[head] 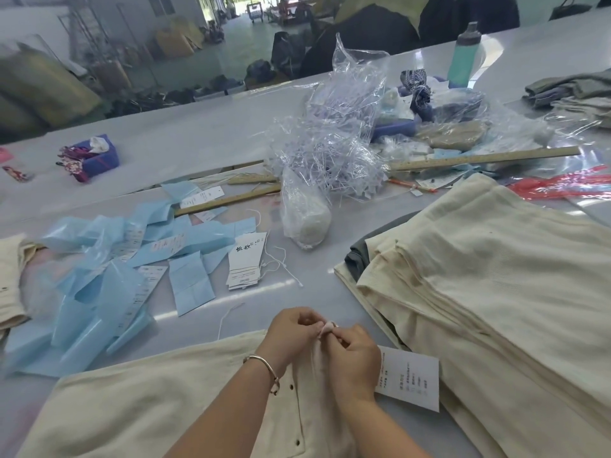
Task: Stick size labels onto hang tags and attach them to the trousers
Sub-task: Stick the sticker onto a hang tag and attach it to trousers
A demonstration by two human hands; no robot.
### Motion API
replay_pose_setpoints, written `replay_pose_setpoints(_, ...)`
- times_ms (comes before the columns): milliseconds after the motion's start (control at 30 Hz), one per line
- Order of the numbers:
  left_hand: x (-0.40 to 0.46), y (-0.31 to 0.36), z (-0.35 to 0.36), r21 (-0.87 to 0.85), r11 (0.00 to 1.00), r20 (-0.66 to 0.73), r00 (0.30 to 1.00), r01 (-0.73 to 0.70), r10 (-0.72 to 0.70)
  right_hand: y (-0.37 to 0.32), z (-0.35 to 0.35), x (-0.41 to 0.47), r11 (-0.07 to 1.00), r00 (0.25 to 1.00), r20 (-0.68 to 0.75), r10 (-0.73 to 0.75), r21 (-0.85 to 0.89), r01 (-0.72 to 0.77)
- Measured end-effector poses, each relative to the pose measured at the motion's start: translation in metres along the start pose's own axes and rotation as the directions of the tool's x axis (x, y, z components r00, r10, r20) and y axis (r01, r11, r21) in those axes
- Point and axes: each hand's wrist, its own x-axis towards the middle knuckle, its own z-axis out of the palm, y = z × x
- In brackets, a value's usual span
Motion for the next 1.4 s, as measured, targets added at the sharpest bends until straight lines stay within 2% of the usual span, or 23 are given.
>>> replay_pose_setpoints(133,-0.002,-0.005,-0.009,-0.096,0.995,0.003,1.000,0.012,-0.011,0.000,0.001,-0.004,0.995,1.000,-0.021,0.019,0.100,-0.017)
replay_pose_setpoints(267,-0.006,-0.004,-0.005,-0.127,0.992,-0.023,1.000,-0.004,0.001,-0.001,-0.001,-0.003,0.994,1.000,0.018,0.009,0.105,-0.011)
replay_pose_setpoints(400,-0.006,-0.007,0.003,-0.051,0.998,-0.088,0.996,-0.032,0.027,-0.004,-0.016,-0.002,0.997,0.989,0.127,-0.071,0.034,0.067)
replay_pose_setpoints(467,-0.006,-0.007,0.007,-0.020,0.999,-0.127,0.991,-0.040,0.037,-0.002,-0.033,0.003,0.986,0.981,0.126,-0.146,-0.068,0.155)
replay_pose_setpoints(500,-0.006,-0.007,0.008,-0.029,0.999,-0.142,0.989,-0.046,0.041,0.002,-0.043,0.009,0.958,0.970,0.125,-0.209,-0.172,0.229)
replay_pose_setpoints(533,-0.007,-0.006,0.008,-0.052,0.997,-0.149,0.988,-0.056,0.047,0.007,-0.053,0.015,0.906,0.949,0.181,-0.258,-0.297,0.303)
replay_pose_setpoints(567,-0.007,-0.004,0.009,-0.082,0.994,-0.146,0.988,-0.069,0.056,0.010,-0.061,0.019,0.834,0.924,0.283,-0.257,-0.419,0.360)
replay_pose_setpoints(633,-0.009,-0.001,0.011,-0.140,0.985,-0.126,0.989,-0.100,0.083,0.011,-0.071,0.022,0.653,0.874,0.460,-0.158,-0.615,0.442)
replay_pose_setpoints(700,-0.011,0.002,0.013,-0.164,0.978,-0.109,0.987,-0.132,0.115,0.007,-0.072,0.019,0.530,0.848,0.512,-0.135,-0.686,0.498)
replay_pose_setpoints(767,-0.013,0.005,0.016,-0.153,0.974,-0.101,0.983,-0.167,0.153,0.001,-0.073,0.018,0.470,0.845,0.519,-0.128,-0.719,0.512)
replay_pose_setpoints(800,-0.015,0.007,0.016,-0.143,0.973,-0.097,0.981,-0.183,0.170,-0.003,-0.074,0.019,0.477,0.855,0.509,-0.104,-0.728,0.492)
replay_pose_setpoints(900,-0.018,0.010,0.013,-0.121,0.968,-0.096,0.973,-0.220,0.210,-0.016,-0.084,0.022,0.587,0.913,0.399,-0.084,-0.720,0.369)
replay_pose_setpoints(967,-0.019,0.013,0.008,-0.140,0.961,-0.115,0.967,-0.240,0.225,-0.025,-0.089,0.025,0.610,0.928,0.294,-0.229,-0.700,0.372)
replay_pose_setpoints(1033,-0.021,0.015,0.003,-0.159,0.951,-0.134,0.960,-0.266,0.246,-0.032,-0.094,0.026,0.650,0.860,0.186,-0.475,-0.585,0.485)
replay_pose_setpoints(1067,-0.022,0.015,0.000,-0.152,0.948,-0.135,0.956,-0.279,0.259,-0.032,-0.094,0.025,0.621,0.787,0.141,-0.600,-0.538,0.570)
replay_pose_setpoints(1100,-0.023,0.015,-0.004,-0.145,0.946,-0.131,0.954,-0.289,0.271,-0.033,-0.093,0.020,0.588,0.727,0.119,-0.676,-0.507,0.630)
replay_pose_setpoints(1167,-0.024,0.013,-0.009,-0.143,0.943,-0.121,0.951,-0.299,0.283,-0.026,-0.084,0.003,0.542,0.664,0.190,-0.723,-0.440,0.716)
replay_pose_setpoints(1233,-0.026,0.010,-0.014,-0.160,0.943,-0.107,0.955,-0.292,0.278,-0.007,-0.072,-0.012,0.590,0.684,0.327,-0.652,-0.349,0.729)
replay_pose_setpoints(1300,-0.029,0.005,-0.017,-0.155,0.947,-0.084,0.959,-0.281,0.270,0.010,-0.063,-0.022,0.758,0.788,0.412,-0.458,-0.282,0.588)
replay_pose_setpoints(1333,-0.030,0.002,-0.018,-0.132,0.952,-0.074,0.960,-0.276,0.268,0.017,-0.060,-0.022,0.830,0.832,0.419,-0.364,-0.260,0.494)
replay_pose_setpoints(1400,-0.031,-0.004,-0.018,-0.056,0.962,-0.065,0.962,-0.268,0.265,0.023,-0.056,-0.017,0.894,0.891,0.363,-0.273,-0.246,0.374)
